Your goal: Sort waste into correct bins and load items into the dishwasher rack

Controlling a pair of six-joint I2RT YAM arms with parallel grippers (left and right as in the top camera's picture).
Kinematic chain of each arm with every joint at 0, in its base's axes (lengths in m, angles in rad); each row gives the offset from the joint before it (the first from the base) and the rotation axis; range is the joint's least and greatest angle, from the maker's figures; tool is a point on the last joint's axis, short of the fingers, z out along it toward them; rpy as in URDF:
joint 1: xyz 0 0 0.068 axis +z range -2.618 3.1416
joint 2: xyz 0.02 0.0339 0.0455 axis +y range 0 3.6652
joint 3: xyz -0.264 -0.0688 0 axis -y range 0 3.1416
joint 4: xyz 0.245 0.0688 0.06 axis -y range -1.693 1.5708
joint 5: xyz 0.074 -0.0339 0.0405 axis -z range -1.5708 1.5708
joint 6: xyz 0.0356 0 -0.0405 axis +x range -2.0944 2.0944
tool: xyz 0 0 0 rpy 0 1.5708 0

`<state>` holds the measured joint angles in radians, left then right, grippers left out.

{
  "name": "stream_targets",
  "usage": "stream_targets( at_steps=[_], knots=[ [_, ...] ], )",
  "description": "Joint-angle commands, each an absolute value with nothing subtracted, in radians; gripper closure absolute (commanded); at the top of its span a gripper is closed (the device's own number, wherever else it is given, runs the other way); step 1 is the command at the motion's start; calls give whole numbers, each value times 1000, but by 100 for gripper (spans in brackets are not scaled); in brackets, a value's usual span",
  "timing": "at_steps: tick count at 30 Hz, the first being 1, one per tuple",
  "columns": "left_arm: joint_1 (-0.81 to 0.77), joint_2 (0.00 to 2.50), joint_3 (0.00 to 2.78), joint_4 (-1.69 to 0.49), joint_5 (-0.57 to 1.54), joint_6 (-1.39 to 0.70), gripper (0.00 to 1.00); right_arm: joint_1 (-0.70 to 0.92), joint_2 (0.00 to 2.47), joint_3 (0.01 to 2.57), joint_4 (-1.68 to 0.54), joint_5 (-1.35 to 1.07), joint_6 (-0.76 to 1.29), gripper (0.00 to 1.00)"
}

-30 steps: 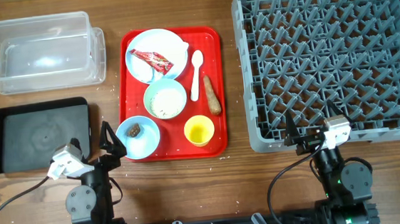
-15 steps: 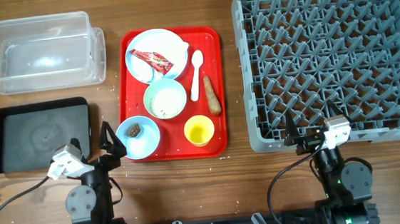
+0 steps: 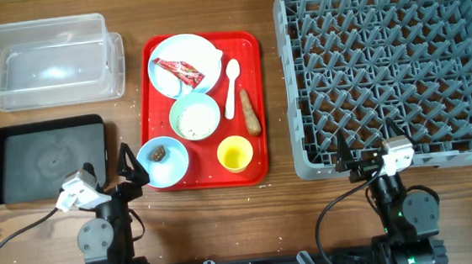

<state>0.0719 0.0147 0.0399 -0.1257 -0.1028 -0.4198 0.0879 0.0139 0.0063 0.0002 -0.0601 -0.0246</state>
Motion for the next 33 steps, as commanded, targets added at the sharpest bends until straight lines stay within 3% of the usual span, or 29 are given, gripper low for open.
stream_targets(
  at_steps=[1,29,33],
  knots=[
    [70,3,32,-119,-101,-407,0,80,14,5,3,-76,-34,0],
    [70,3,32,-71,-101,-406,0,80,14,6,53,-112,-26,0],
    [70,9,57,-16,-101,-292,0,80,30,39,51,-141,-24,0]
  ],
)
